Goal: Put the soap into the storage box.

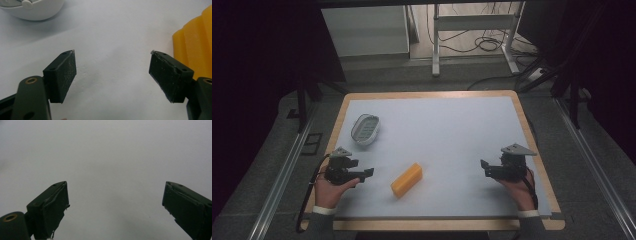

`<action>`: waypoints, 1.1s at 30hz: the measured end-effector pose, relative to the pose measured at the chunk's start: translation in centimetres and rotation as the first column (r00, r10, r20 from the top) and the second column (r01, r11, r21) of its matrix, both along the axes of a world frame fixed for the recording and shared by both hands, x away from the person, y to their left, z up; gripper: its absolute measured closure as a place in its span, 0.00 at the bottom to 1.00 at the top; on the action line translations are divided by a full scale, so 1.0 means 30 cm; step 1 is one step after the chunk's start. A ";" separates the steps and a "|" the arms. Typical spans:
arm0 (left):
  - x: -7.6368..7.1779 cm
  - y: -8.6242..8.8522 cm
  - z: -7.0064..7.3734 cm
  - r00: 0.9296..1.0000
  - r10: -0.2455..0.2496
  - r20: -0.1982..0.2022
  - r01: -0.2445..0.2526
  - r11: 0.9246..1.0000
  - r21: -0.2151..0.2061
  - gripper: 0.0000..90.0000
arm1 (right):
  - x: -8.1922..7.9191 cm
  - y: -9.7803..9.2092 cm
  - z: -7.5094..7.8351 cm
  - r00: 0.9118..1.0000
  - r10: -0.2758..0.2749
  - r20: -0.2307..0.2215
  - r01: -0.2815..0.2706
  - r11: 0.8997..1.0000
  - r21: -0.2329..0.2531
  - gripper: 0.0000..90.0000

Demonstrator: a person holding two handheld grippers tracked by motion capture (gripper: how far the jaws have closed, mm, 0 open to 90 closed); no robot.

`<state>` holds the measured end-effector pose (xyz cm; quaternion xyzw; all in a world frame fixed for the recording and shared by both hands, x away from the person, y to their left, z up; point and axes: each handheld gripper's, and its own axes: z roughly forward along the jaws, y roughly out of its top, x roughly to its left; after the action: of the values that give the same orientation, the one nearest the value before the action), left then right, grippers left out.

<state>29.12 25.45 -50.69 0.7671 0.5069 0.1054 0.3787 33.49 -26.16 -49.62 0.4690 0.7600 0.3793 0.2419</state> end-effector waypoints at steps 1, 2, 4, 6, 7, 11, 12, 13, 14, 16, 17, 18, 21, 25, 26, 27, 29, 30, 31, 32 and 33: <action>0.000 0.000 0.000 1.000 0.000 0.000 0.000 1.000 0.000 0.25 | 0.000 0.000 0.000 1.000 0.000 0.000 0.000 1.000 0.000 0.08; 0.000 0.001 0.000 1.000 0.001 -0.001 -0.001 1.000 0.003 0.25 | -0.001 -0.008 0.001 1.000 0.001 0.002 -0.001 1.000 0.004 0.09; -0.003 0.004 0.002 1.000 0.005 0.002 -0.005 1.000 0.005 0.25 | -0.002 -0.012 0.001 1.000 0.004 0.005 -0.004 1.000 0.007 0.09; -0.009 0.005 0.006 1.000 0.006 0.008 -0.006 1.000 0.002 0.25 | -0.008 -0.014 0.002 1.000 0.012 0.012 -0.012 1.000 0.002 0.10; -0.009 0.005 0.006 1.000 0.006 0.008 -0.006 1.000 0.002 0.25 | -0.008 -0.014 0.002 1.000 0.012 0.012 -0.012 1.000 0.002 0.10; -0.020 -0.001 0.015 1.000 0.000 0.013 0.000 1.000 -0.014 0.25 | -0.023 -0.006 0.003 1.000 0.025 0.011 -0.024 1.000 -0.006 0.10; -0.024 -0.003 0.020 1.000 -0.002 0.015 0.002 1.000 -0.020 0.25 | -0.025 -0.006 0.005 0.999 0.032 0.010 -0.032 0.999 -0.004 0.10; -0.028 -0.004 0.025 1.000 -0.003 0.018 0.004 1.000 -0.024 0.26 | -0.029 -0.006 0.010 0.999 0.041 0.008 -0.041 0.999 0.006 0.10; -0.031 -0.005 0.029 1.000 -0.004 0.020 0.004 1.000 -0.028 0.26 | -0.031 -0.006 0.014 0.999 0.043 0.010 -0.043 0.999 0.012 0.10; -0.037 -0.006 0.040 1.000 -0.006 0.022 0.007 0.999 -0.040 0.26 | -0.035 -0.010 0.022 0.999 0.035 0.017 -0.035 0.999 0.018 0.10; -0.037 -0.006 0.040 1.000 -0.006 0.022 0.007 0.999 -0.040 0.26 | -0.036 -0.012 0.023 0.999 0.034 0.016 -0.035 0.999 0.019 0.10; -0.038 -0.006 0.041 1.000 -0.002 0.016 0.002 0.999 -0.039 0.26 | -0.036 -0.014 0.023 0.999 0.033 0.015 -0.034 0.999 0.019 0.10; -0.040 -0.006 0.046 1.000 -0.001 0.009 0.001 0.999 -0.048 0.27 | -0.037 -0.015 0.021 0.999 0.044 0.010 -0.044 0.999 0.008 0.10; -0.048 -0.018 0.069 1.000 -0.012 0.018 0.012 0.999 -0.032 0.27 | -0.033 -0.014 0.015 0.999 0.051 0.014 -0.050 0.999 -0.017 0.10; -0.052 -0.026 0.078 1.000 -0.020 0.019 0.020 1.000 -0.023 0.27 | -0.031 -0.013 0.013 0.999 0.050 0.015 -0.050 0.999 -0.017 0.10; -0.057 -0.035 0.087 0.999 -0.029 0.018 0.029 0.999 -0.014 0.27 | -0.029 -0.011 0.010 0.999 0.048 0.011 -0.048 0.999 -0.021 0.10; -0.070 -0.058 0.108 0.998 -0.057 0.028 0.057 0.998 0.002 0.27 | -0.027 -0.007 0.006 0.999 0.054 0.004 -0.054 0.998 -0.031 0.10; -0.073 -0.065 0.113 0.998 -0.063 0.029 0.063 0.998 0.006 0.27 | -0.027 -0.006 0.005 0.999 0.052 0.004 -0.052 0.998 -0.035 0.10; -0.076 -0.073 0.120 0.997 -0.069 0.032 0.069 0.998 0.009 0.27 | -0.027 -0.005 0.005 0.999 0.051 0.005 -0.051 0.998 -0.036 0.10; -0.078 -0.086 0.129 0.996 -0.079 0.035 0.079 0.997 0.016 0.27 | -0.027 -0.008 0.006 0.999 0.048 0.008 -0.047 0.998 -0.034 0.10; -0.078 -0.086 0.129 0.996 -0.079 0.035 0.079 0.997 0.016 0.27 | -0.027 -0.008 0.006 0.999 0.048 0.008 -0.047 0.998 -0.034 0.10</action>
<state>26.76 22.86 -46.81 0.7873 0.4686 0.1077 0.3860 32.67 -26.39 -49.44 0.4449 0.7761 0.3743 0.2442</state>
